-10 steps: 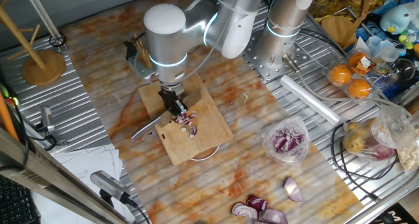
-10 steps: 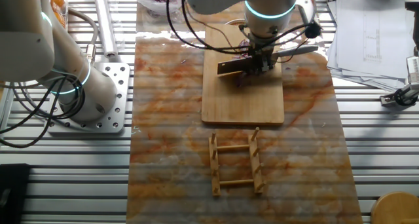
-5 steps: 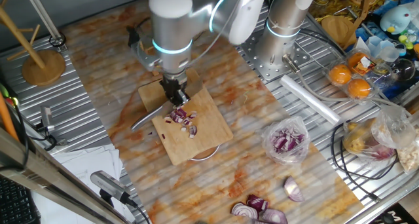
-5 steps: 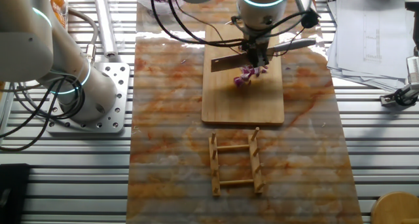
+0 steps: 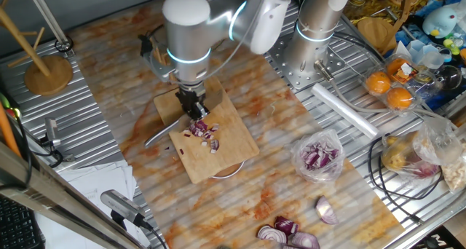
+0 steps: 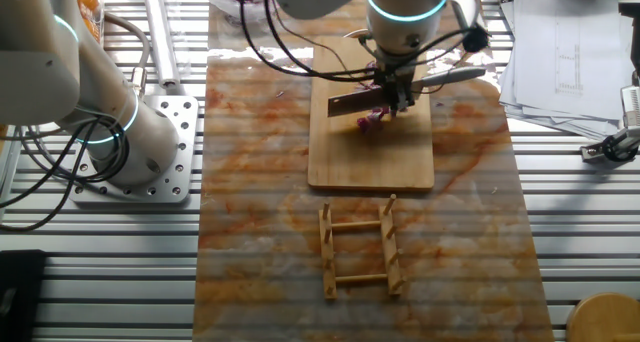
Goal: Chop the onions
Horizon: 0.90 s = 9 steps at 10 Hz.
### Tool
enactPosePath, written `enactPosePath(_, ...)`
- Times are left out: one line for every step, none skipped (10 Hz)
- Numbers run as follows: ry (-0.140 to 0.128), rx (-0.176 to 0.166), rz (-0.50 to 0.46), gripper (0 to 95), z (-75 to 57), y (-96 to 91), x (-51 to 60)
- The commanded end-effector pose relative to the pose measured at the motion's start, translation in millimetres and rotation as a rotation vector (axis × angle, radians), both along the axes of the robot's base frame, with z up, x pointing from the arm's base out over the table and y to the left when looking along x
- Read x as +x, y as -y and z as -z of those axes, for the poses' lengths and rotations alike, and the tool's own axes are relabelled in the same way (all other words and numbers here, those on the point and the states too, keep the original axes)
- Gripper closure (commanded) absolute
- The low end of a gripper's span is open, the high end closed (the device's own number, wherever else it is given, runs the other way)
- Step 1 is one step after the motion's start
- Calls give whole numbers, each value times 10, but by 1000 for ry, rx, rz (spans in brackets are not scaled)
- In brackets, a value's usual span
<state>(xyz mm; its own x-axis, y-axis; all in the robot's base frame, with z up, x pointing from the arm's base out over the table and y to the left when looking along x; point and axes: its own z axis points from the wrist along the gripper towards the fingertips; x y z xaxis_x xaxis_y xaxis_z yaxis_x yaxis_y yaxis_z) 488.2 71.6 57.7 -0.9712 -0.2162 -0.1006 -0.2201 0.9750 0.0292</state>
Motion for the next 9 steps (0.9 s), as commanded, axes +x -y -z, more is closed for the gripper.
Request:
enactPosePath(10, 6, -3, 950, 137, 3, 59)
enactPosePath(12, 17, 1, 950, 208, -32, 82)
enactPosePath(0, 13, 6, 950, 237, -75, 96)
enactPosePath(-5, 6, -3, 950, 236, -85, 98)
enactPosePath(-2, -5, -14, 950, 189, -81, 89)
enactPosePath(-12, -1, -15, 950, 103, -79, 78)
enactPosePath(-21, 13, -22, 950, -33, -59, 53)
enactPosePath(-20, 19, -25, 950, -95, -44, 31)
enactPosePath(-19, 18, -37, 950, -138, -9, 8)
